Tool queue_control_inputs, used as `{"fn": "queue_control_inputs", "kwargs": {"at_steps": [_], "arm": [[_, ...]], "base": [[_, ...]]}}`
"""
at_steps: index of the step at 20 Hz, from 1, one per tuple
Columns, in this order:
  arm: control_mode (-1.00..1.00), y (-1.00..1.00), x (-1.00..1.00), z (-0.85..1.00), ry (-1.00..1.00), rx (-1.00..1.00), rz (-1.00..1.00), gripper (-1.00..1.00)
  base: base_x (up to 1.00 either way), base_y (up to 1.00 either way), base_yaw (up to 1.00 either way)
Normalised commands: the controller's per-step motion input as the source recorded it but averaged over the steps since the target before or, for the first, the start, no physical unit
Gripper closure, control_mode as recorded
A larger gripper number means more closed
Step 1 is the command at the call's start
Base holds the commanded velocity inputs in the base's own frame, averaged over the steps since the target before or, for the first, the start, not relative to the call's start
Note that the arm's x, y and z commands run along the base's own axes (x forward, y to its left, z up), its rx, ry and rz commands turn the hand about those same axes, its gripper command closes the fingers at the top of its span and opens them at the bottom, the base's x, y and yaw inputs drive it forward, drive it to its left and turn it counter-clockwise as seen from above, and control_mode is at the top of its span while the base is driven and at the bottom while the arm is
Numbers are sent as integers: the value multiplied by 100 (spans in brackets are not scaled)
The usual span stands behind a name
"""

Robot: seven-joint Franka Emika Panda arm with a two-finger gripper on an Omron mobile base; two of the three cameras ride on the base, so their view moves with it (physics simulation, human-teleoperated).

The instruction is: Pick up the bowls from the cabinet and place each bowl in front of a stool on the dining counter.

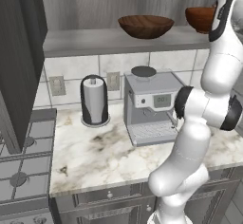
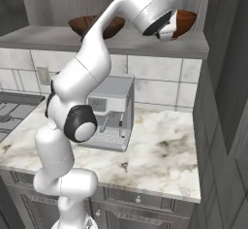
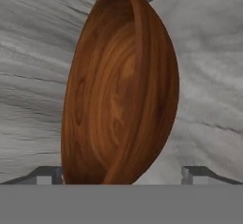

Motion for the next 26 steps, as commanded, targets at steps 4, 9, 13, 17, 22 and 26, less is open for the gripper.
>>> {"fn": "queue_control_inputs", "kwargs": {"at_steps": [4,9,13,17,22,26], "arm": [[-100,-11,5,0,5,1,0,-100],[-100,-5,15,0,4,0,0,-100],[-100,0,19,-1,2,0,0,-100],[-100,0,13,-5,2,0,0,-100],[-100,0,5,-10,3,0,0,-100],[-100,0,0,-26,4,0,0,100]], "base": [[0,0,0],[0,0,0],[0,0,0],[0,0,0],[0,0,0],[0,0,0]]}}
